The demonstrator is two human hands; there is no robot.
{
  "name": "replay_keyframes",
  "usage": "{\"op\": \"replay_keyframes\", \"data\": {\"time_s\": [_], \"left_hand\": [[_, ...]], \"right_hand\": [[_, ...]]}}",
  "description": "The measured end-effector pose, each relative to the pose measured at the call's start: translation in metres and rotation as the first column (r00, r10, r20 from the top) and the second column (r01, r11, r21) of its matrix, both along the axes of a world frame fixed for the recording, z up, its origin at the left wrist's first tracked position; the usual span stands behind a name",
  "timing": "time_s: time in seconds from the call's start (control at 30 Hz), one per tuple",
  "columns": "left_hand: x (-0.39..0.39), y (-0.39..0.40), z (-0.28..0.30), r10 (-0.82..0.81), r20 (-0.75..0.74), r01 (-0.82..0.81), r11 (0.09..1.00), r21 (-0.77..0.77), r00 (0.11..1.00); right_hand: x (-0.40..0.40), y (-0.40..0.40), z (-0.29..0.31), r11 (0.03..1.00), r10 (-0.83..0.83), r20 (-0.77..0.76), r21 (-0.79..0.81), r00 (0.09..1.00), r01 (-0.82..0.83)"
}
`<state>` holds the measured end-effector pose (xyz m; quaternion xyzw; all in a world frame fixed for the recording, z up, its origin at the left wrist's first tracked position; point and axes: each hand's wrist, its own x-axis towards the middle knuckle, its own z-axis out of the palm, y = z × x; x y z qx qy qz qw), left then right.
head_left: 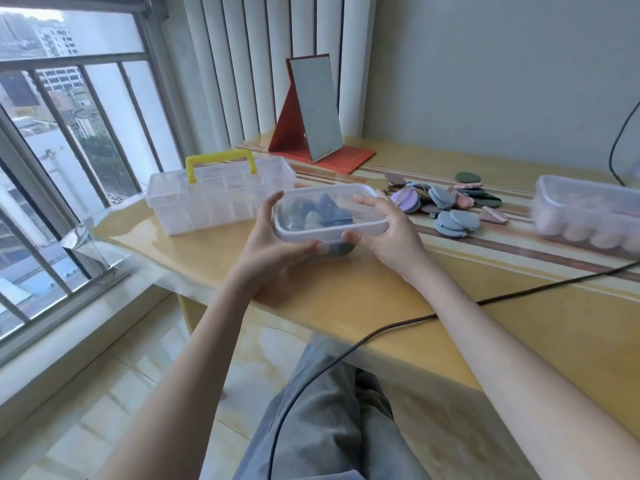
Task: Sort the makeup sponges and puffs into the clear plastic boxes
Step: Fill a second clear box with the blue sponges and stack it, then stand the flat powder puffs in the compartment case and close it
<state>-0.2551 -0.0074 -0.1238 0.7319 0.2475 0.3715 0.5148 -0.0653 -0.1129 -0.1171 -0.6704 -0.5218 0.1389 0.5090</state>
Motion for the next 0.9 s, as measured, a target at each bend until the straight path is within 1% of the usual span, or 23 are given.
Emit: {"op": "replay_keyframes", "data": {"time_s": [0.1,0.13,0.17,0.2,0.27,0.3,0.33,0.43,0.53,0.73,0.8,0.9], "left_hand": [[0.016,-0.014,0.012,-0.018,0.098,0.022,0.999,-0.045,0.995],[0.027,-0.018,0.019,-0.051,0.131,0.055,0.998,-0.032,0.99],[0.039,-0.021,0.026,-0.085,0.152,0.086,0.996,0.001,0.985],[0.054,-0.025,0.033,-0.115,0.163,0.109,0.993,0.046,0.98],[0.088,-0.031,0.046,-0.151,0.166,0.139,0.987,0.083,0.975],[0.106,-0.036,0.051,-0.166,0.169,0.154,0.985,0.078,0.972],[0.125,-0.039,0.053,-0.169,0.171,0.159,0.985,0.074,0.971],[0.173,-0.058,0.062,-0.184,0.185,0.168,0.981,0.101,0.965],[0.221,-0.077,0.073,-0.223,0.178,0.208,0.973,0.097,0.958],[0.312,-0.113,0.079,-0.372,0.139,0.37,0.928,0.046,0.918],[0.333,-0.121,0.071,-0.428,0.114,0.43,0.903,0.013,0.896],[0.35,-0.127,0.055,-0.463,0.093,0.467,0.884,-0.028,0.881]], "right_hand": [[0.002,-0.004,0.004,0.989,-0.071,-0.054,0.124,0.996,0.077],[0.005,-0.006,0.008,0.972,-0.124,-0.096,0.191,0.988,0.141],[0.008,-0.008,0.015,0.936,-0.208,-0.139,0.259,0.968,0.238],[0.012,-0.01,0.023,0.877,-0.319,-0.182,0.316,0.93,0.363],[0.026,-0.015,0.039,0.703,-0.525,-0.275,0.393,0.806,0.592],[0.036,-0.018,0.045,0.622,-0.585,-0.319,0.413,0.745,0.665],[0.047,-0.023,0.051,0.562,-0.623,-0.348,0.424,0.7,0.71],[0.084,-0.042,0.063,0.453,-0.681,-0.346,0.494,0.646,0.742],[0.124,-0.065,0.074,0.322,-0.753,-0.321,0.582,0.575,0.747],[0.202,-0.099,0.077,0.092,-0.836,-0.394,0.585,0.381,0.806],[0.218,-0.107,0.07,0.07,-0.851,-0.393,0.573,0.348,0.816],[0.233,-0.115,0.05,0.074,-0.884,-0.351,0.55,0.311,0.832]]}}
